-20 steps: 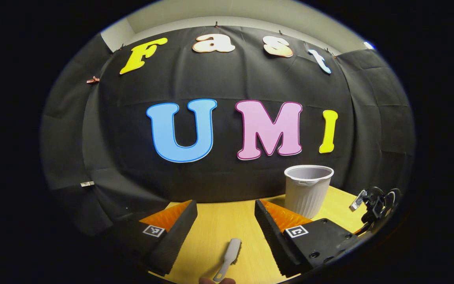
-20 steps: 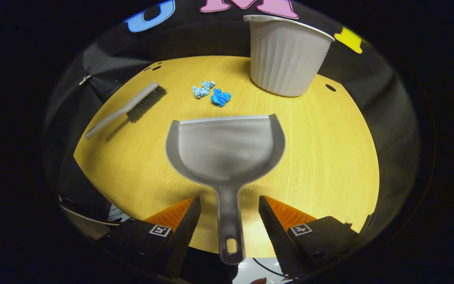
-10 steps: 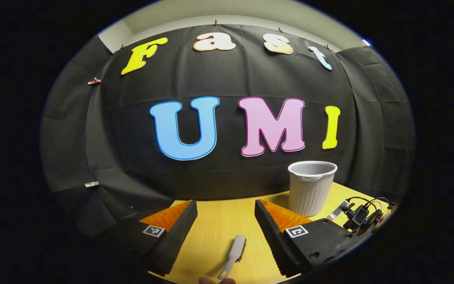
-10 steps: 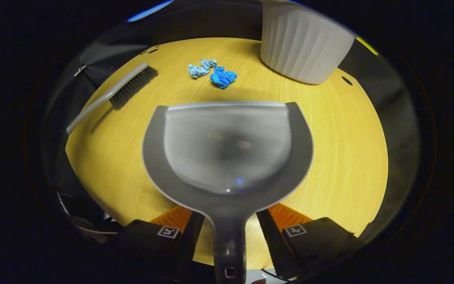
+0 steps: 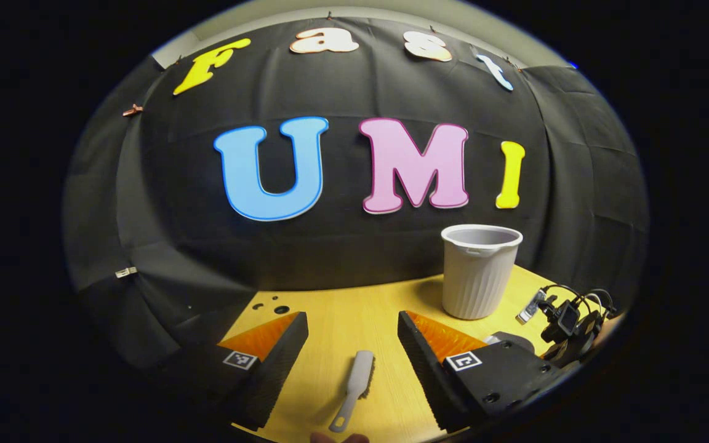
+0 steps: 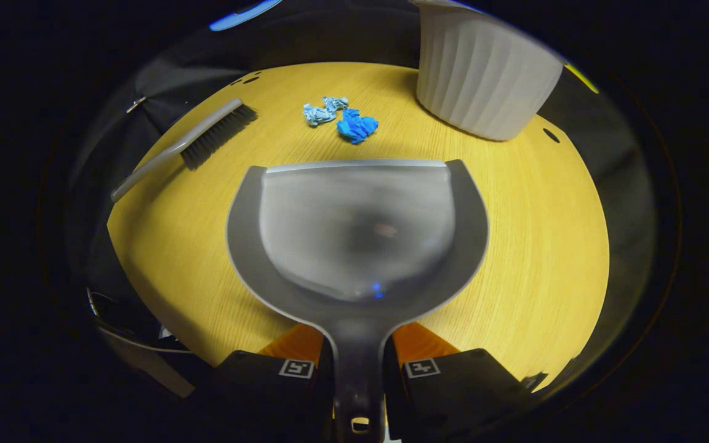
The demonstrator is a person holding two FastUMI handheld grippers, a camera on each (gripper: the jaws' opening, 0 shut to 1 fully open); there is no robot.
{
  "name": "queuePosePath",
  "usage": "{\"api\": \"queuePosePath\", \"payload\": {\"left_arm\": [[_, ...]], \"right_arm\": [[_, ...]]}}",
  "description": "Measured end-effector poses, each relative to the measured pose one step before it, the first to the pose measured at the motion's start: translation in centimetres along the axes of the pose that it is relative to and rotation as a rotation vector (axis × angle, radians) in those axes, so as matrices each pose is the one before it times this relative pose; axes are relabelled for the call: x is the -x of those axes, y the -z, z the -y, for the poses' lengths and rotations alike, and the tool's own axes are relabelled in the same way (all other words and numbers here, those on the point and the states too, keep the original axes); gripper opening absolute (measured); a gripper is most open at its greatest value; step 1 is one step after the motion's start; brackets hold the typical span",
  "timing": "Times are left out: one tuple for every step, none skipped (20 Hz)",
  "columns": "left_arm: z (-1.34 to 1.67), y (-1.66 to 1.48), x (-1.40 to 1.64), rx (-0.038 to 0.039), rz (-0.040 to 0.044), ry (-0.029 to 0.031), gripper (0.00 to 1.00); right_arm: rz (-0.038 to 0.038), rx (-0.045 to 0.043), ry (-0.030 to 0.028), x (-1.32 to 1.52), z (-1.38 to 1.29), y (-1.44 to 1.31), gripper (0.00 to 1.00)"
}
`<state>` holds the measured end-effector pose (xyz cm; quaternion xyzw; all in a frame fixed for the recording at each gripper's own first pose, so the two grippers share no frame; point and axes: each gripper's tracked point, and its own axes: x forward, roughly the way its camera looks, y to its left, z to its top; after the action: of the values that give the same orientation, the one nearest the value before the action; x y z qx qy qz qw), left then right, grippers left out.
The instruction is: Pick up the small broom and dustpan from the desktop, sweep the trash into the dustpan with the broom, and then empty the trash into the garbage bin.
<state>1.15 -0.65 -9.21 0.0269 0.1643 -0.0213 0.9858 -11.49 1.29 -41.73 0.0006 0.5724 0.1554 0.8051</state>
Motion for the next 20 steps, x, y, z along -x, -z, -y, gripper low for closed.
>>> {"api": "queuePosePath", "payload": {"left_arm": [[0.530, 0.888, -0.611, 0.00239, -0.02872, 0.02795, 0.95], [0.164, 1.669, -0.324, 0.00136, -0.03497, 0.02270, 0.95], [0.130, 1.505, -0.673, -0.00479, -0.04371, 0.01671, 0.95], [0.368, 1.142, -0.679, -0.00725, -0.03892, 0.00673, 0.95], [-0.097, 1.150, -0.692, -0.01195, -0.03823, 0.00133, 0.96], [-0.092, 1.156, -0.788, -0.01570, -0.03440, -0.00055, 0.96], [-0.274, 0.903, -0.682, -0.01669, -0.02932, -0.00666, 0.97], [-0.114, 1.118, -0.738, -0.01491, -0.03846, 0.00351, 0.97], [-0.015, 1.075, -0.717, -0.01232, -0.03948, 0.01008, 0.96], [-0.001, 1.308, -0.666, -0.00798, -0.03944, 0.01544, 0.96], [0.180, 1.006, -0.908, -0.00008, -0.04407, 0.01983, 0.96], [-0.111, 0.944, -0.620, 0.00736, -0.03854, 0.01871, 0.96], [-0.191, 0.795, -0.554, 0.00924, -0.03577, 0.01428, 0.96], [-0.289, 0.724, -0.587, 0.00678, -0.03659, 0.00784, 0.96], [-0.324, 0.635, -0.665, 0.00248, -0.03496, 0.00135, 0.96], [-0.094, 1.018, -0.906, -0.00388, -0.03938, 0.00185, 0.96], [-0.198, 0.828, -0.703, -0.00700, -0.03837, -0.00320, 0.96], [-0.348, 0.631, -0.735, -0.00736, -0.03069, -0.00432, 0.96], [-0.188, 0.495, -0.620, -0.00483, -0.03190, -0.00270, 0.96], [0.141, 0.802, -0.650, -0.00438, -0.03408, 0.00692, 0.96]], "right_arm": [[0.00668, 0.00549, -0.00907, 0.137, 0.042, -0.155, 0.37], [0.00763, 0.00414, -0.01059, 0.556, -0.094, -0.063, 0.36], [-0.00433, 0.01309, -0.00887, 0.678, 0.093, 0.143, 0.37], [0.00186, 0.02013, 0.00413, 0.676, 0.335, 0.014, 0.36], [0.00110, 0.02696, 0.00875, 0.484, 0.494, 0.036, 0.30], [0.00082, 0.02436, 0.00684, 0.472, 0.403, 0.036, 0.37], [0.00369, 0.01632, 0.00168, 0.491, 0.288, -0.063, 0.37], [0.00038, 0.00768, -0.00127, 0.432, 0.199, 0.033, 0.37], [-0.00047, 0.00372, -0.00228, 0.407, 0.209, 0.021, 0.36], [0.00419, 0.00370, 0.00026, 0.327, 0.231, -0.057, 0.36], [0.00778, 0.00584, 0.00009, 0.275, 0.191, -0.168, 0.36], [0.00658, 0.00717, -0.00042, 0.222, 0.116, -0.051, 0.36], [0.00147, 0.00588, 0.00183, 0.133, 0.173, -0.040, 0.36], [0.00024, 0.00285, 0.00181, 0.069, 0.091, 0.039, 0.36], [0.00227, 0.00022, -0.00119, 0.072, 0.045, -0.037, 0.36], [0.00179, -0.00114, -0.00216, -0.017, -0.002, -0.050, 0.36], [0.00028, 0.00013, -0.00069, 0.037, 0.111, -0.009, 0.36], [-0.00096, 0.00123, 0.00004, -0.013, 0.023, 0.063, 0.36], [-0.00302, 0.00229, -0.00057, -0.043, 0.047, 0.007, 0.36], [-0.00338, 0.00320, -0.00089, -0.104, -0.003, 0.115, 0.36]]}}
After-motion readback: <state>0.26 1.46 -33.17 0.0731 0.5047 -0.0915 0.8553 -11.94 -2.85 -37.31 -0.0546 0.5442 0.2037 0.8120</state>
